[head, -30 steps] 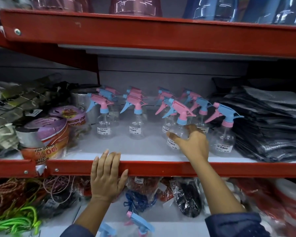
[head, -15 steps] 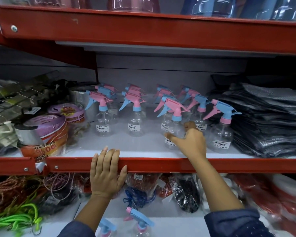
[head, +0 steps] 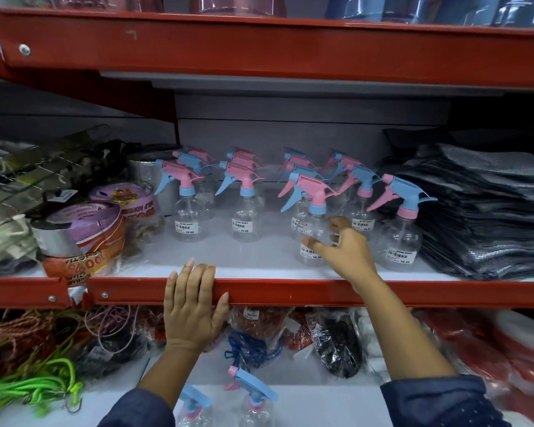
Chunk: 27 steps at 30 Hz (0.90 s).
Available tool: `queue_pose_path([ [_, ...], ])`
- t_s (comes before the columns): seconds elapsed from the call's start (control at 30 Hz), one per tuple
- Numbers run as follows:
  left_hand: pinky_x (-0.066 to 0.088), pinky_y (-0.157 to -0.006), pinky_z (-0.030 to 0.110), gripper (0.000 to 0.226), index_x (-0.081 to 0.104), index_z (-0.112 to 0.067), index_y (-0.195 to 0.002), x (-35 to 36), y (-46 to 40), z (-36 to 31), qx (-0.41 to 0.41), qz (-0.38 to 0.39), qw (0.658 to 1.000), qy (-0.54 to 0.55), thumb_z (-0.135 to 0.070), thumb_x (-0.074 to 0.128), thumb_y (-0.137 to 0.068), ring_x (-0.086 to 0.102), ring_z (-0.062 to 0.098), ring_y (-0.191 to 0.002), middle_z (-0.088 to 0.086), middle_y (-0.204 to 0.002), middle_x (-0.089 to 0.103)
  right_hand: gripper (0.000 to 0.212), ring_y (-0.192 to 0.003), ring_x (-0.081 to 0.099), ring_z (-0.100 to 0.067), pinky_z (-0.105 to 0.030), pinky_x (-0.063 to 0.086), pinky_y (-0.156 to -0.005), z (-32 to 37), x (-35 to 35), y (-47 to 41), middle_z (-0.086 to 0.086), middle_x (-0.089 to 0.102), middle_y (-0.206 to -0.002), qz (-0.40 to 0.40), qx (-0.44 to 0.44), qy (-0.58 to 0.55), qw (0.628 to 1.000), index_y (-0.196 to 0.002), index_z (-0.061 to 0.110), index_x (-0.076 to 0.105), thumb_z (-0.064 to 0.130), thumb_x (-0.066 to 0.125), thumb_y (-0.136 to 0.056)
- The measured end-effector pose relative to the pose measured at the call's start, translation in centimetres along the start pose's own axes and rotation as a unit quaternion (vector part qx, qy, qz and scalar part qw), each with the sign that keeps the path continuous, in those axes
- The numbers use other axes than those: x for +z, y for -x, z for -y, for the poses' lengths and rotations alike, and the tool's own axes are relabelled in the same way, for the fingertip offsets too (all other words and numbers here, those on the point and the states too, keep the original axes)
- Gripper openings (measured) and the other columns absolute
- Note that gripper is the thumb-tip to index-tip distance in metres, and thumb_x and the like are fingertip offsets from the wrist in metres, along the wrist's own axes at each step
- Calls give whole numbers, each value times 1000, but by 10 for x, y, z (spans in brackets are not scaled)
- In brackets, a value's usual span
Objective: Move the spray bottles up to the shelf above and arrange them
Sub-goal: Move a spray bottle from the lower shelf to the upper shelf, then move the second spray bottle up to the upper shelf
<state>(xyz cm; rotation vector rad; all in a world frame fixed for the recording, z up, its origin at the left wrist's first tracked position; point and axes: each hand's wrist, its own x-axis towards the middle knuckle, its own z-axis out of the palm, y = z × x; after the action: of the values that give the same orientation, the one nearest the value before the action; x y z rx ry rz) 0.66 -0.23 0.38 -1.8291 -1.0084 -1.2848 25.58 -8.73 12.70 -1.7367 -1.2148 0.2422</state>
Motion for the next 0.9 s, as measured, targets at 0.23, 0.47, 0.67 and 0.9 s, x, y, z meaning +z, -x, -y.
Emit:
queue_pose_path([
  [0.23,15,-118,42,50,48,-5,-125,-1,-1,0,-2,12,1000,-6,-42,30,-96,41,33,-126,13,-127,48,94,-107,59,-34,-35,46,-73,-2,2,11,-20,60,-123,-37,-53,115,991,-144,13,26,64,64,-74],
  [0.47,15,-118,42,50,48,-5,-126,0,-1,0,-1,13,1000,-17,-41,32,-95,38,32,-128,13,-127,48,72,-141,29,-19,-35,26,-116,-16,10,67,-7,37,-151,-144,-233,141,951,-145,8,32,49,55,-90],
  [0.67,15,-118,42,48,47,-5,-125,0,-1,-1,-1,9,1000,-28,-39,33,-94,38,33,-128,14,-126,48,55,-132,44,-28,-36,33,-112,-66,35,107,-16,50,-138,-152,-379,155,900,-133,5,48,36,61,-90],
  [0.9,17,-117,43,48,47,-5,-125,2,1,-2,-3,0,999,-43,-38,32,-94,39,33,-127,14,-124,49,55,-125,48,-20,-37,45,-101,-135,81,163,-4,50,-137,38,-319,142,936,-135,16,45,48,52,-91],
])
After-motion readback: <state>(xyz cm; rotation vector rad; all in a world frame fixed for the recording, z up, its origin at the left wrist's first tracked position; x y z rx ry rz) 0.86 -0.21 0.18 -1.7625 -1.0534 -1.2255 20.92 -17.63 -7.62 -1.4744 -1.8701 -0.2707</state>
